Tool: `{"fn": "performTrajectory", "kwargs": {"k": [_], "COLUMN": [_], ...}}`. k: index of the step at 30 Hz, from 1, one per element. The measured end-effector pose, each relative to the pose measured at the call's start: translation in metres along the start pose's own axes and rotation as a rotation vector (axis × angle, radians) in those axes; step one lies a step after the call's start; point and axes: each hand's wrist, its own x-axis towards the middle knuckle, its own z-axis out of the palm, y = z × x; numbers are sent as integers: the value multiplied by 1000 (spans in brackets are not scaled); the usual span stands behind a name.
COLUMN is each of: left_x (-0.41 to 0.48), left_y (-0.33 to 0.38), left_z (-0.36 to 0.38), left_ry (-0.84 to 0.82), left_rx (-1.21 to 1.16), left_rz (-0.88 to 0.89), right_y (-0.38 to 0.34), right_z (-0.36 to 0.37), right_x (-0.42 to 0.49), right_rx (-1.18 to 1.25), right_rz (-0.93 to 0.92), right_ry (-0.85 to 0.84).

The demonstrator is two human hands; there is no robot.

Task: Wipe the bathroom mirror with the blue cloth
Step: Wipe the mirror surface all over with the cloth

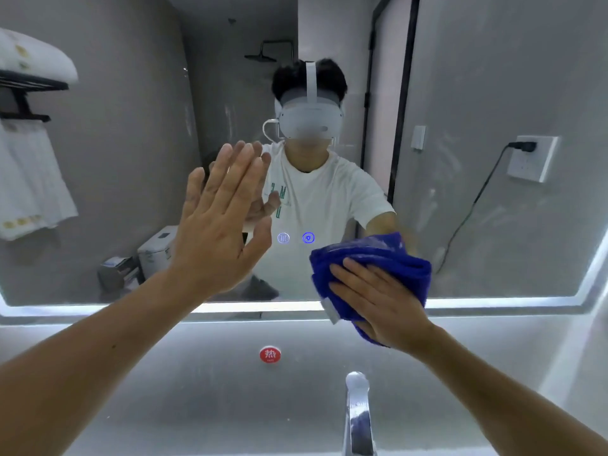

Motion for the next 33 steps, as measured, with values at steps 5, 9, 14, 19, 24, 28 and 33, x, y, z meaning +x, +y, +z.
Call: {"fn": "performTrajectory", "kwargs": {"k": [5, 9, 14, 19, 24, 28, 33], "left_x": [12, 30, 48, 51, 44, 46, 62], "left_y": [13, 17, 9, 12, 9, -13, -29], "left_z": [-5, -7, -15, -20, -34, -38, -33], "left_ry": [7, 49, 90, 70, 55, 58, 118], "left_rx": [-16, 6, 67, 48, -26, -7, -42], "left_rz": [22, 13, -17, -37, -30, -11, -5], "right_y": [54, 115, 103, 40, 12, 50, 124], "right_z": [-27, -59, -59, -10, 10, -20, -88], "right_x": [14, 97, 118, 38, -19, 11, 126], "right_rx": [97, 113, 115, 48, -20, -13, 78], "right_rz": [294, 436, 533, 222, -44, 32, 289], "right_ry": [116, 357, 487, 240, 7, 17, 226]}}
